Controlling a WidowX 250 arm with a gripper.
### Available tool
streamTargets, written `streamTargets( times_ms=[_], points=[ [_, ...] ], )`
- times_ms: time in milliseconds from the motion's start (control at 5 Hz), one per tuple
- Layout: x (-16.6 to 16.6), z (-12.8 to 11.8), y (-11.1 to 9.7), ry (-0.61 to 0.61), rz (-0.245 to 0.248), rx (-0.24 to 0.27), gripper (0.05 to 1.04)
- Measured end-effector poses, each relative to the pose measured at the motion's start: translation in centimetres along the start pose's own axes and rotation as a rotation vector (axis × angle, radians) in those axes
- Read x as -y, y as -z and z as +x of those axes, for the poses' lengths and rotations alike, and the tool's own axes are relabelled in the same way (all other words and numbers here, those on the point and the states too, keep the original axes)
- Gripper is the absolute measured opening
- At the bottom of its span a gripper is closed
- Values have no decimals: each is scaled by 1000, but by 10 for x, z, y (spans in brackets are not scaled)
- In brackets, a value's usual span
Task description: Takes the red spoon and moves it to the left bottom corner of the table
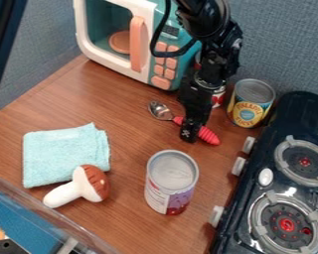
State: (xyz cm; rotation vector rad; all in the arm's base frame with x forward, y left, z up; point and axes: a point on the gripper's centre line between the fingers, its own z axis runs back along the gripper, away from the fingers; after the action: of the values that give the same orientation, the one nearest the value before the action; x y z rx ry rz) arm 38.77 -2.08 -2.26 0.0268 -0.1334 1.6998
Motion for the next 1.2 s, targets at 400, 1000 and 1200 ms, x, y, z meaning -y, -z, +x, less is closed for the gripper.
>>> streamTargets(
  times_ms=[400, 1000, 1200],
  points=[
    [-4, 6, 4, 11, -35, 17, 375],
    [-50, 89, -46, -232, -61, 4, 375],
    [-68, 143, -54, -462, -46, -7, 375]
  ],
)
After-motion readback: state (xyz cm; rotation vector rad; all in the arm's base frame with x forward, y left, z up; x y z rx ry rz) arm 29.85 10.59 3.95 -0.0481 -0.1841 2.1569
